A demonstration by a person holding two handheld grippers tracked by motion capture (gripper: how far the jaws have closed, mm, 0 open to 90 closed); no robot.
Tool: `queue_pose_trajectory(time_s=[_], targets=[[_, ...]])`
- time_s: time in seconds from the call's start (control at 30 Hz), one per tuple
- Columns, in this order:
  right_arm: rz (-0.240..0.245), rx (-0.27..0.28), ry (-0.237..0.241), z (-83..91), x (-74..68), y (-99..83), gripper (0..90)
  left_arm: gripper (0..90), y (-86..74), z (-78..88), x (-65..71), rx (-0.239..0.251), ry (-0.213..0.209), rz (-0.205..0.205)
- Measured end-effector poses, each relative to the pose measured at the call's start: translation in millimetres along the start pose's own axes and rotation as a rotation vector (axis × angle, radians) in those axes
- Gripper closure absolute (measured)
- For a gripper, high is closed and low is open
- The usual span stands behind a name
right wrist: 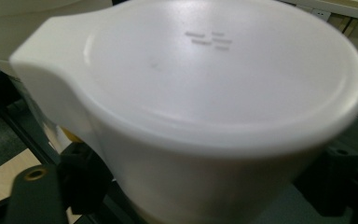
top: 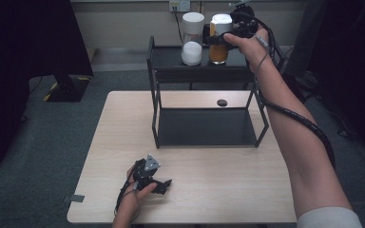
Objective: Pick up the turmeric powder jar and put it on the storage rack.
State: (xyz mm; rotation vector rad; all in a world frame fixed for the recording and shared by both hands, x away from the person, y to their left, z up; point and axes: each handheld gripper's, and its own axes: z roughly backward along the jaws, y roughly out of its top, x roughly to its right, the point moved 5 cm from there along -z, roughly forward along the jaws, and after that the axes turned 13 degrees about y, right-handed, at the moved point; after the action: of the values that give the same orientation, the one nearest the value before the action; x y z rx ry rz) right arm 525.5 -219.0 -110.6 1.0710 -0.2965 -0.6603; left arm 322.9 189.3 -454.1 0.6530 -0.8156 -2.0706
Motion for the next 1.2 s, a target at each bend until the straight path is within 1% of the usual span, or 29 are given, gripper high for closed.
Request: queue_pose_trajectory(time_s=[0.03, 0.1, 0.17, 0.2, 0.27, 0.33, 0.4, 0.47, 0.57, 0.63, 0.73, 0.87, 1.2], targets=[[-0.003, 0.000, -0.002, 0.2, 0.0, -0.6, 10.4, 0.0, 0.0, 0.0, 0.0, 0.000, 0.000, 0.000], [-0.008, -0.006, -0.024, 0.8, -2.2, -1.4, 6.1, 0.0, 0.0, 0.0, 0.0, 0.000, 0.000, 0.000], [-0.001, -0.014, -0.036, 2.0, -3.0, -2.2, 6.0, 0.0, 0.0, 0.0, 0.0, 0.000, 0.000, 0.000], [-0.006, -0.007, -0.048, 3.5, -4.0, -3.6, 5.2, 0.0, 0.0, 0.0, 0.0, 0.000, 0.000, 0.000], [-0.026, -0.016, -0.043, 4.3, -2.2, -3.6, 3.2, 0.0, 0.0, 0.0, 0.0, 0.000, 0.000, 0.000], [-0.021, -0.020, -0.060, 5.8, -3.4, -4.9, 3.1, 0.0, 0.0, 0.0, 0.1, 0.000, 0.000, 0.000], [-0.034, -0.015, -0.048, 7.7, -2.9, -7.0, 2.2, 0.0, 0.0, 0.0, 0.0, 0.000, 0.000, 0.000], [-0.034, -0.016, -0.060, 9.3, -5.6, -8.7, 1.0, 0.0, 0.0, 0.0, 0.0, 0.000, 0.000, 0.000], [-0.047, -0.016, -0.028, 12.6, -5.8, -12.0, 0.9, 0.0, 0.0, 0.0, 0.0, 0.000, 0.000, 0.000], [-0.045, -0.021, -0.034, 13.9, -9.0, -13.6, 0.7, 0.0, 0.0, 0.0, 0.0, 0.000, 0.000, 0.000], [-0.047, -0.012, -0.023, 18.0, -12.2, -17.6, 0.8, 0.0, 0.0, 0.0, 0.0, 0.000, 0.000, 0.000], [-0.050, -0.009, -0.021, 22.4, -16.2, -23.1, 0.8, 0.0, 0.1, 0.0, -0.1, -0.001, 0.000, 0.000], [-0.041, 0.005, 0.001, 31.0, -25.3, -43.8, 1.4, 0.0, 0.1, 0.0, -0.1, 0.000, 0.000, 0.000]])
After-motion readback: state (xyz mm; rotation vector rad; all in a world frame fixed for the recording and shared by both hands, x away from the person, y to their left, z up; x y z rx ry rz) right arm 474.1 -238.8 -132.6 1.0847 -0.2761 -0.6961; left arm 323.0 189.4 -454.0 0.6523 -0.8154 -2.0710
